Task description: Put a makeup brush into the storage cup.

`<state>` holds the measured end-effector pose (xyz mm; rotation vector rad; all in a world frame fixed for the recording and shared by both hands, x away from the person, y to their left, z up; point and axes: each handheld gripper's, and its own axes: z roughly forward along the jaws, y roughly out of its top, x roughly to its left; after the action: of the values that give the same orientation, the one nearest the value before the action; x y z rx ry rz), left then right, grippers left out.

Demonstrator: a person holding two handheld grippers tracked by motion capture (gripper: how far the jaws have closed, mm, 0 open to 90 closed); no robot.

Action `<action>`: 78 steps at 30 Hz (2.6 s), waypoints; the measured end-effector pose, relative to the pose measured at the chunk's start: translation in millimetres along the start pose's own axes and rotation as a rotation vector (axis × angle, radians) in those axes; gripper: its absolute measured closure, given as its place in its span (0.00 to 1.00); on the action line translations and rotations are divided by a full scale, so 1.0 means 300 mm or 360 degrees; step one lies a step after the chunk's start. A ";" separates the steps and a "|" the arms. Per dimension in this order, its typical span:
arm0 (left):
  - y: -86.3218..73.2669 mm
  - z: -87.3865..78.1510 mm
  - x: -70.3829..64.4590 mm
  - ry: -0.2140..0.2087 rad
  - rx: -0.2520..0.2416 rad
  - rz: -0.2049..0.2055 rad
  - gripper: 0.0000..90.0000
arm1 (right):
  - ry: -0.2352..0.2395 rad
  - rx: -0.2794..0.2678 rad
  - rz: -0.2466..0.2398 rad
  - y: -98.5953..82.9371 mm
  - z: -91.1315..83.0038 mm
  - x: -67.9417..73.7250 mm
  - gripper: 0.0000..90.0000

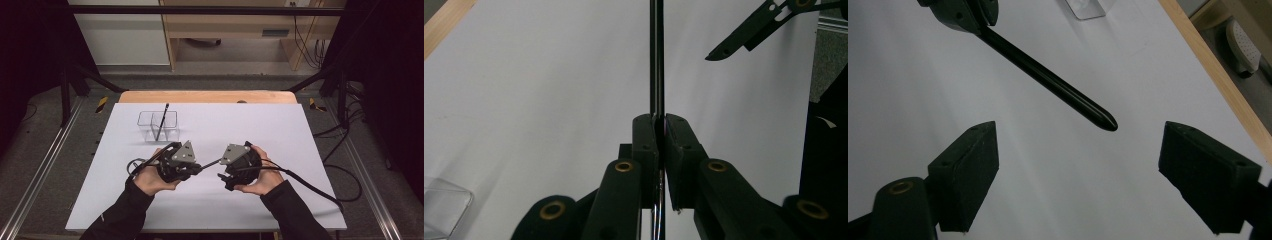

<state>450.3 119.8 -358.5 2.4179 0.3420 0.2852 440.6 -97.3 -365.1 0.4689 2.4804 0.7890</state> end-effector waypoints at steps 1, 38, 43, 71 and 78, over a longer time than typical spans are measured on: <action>0.001 0.001 -0.001 -0.0007 0.0001 0.0004 0.93 | -0.0001 0.0004 -0.0005 0.000 0.000 0.001 0.19; 0.017 0.033 -0.028 -0.0104 0.0056 0.0056 0.93 | 0.0038 0.0122 -0.0447 0.046 0.010 0.060 0.38; 0.021 0.038 -0.031 -0.0120 0.0065 0.0058 0.93 | 0.0037 0.0124 -0.0504 0.047 0.016 0.067 0.42; 0.038 0.047 -0.031 -0.0144 0.0075 0.0054 0.93 | 0.0080 0.0094 -0.0743 0.060 0.029 0.091 0.67; 0.038 0.045 -0.028 -0.0147 0.0091 0.0074 0.93 | 0.0106 0.0096 -0.0798 0.064 0.033 0.096 0.73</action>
<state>448.3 100.9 -362.2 2.4881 0.2557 0.1856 425.6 -65.0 -370.6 -0.1652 2.5245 0.5309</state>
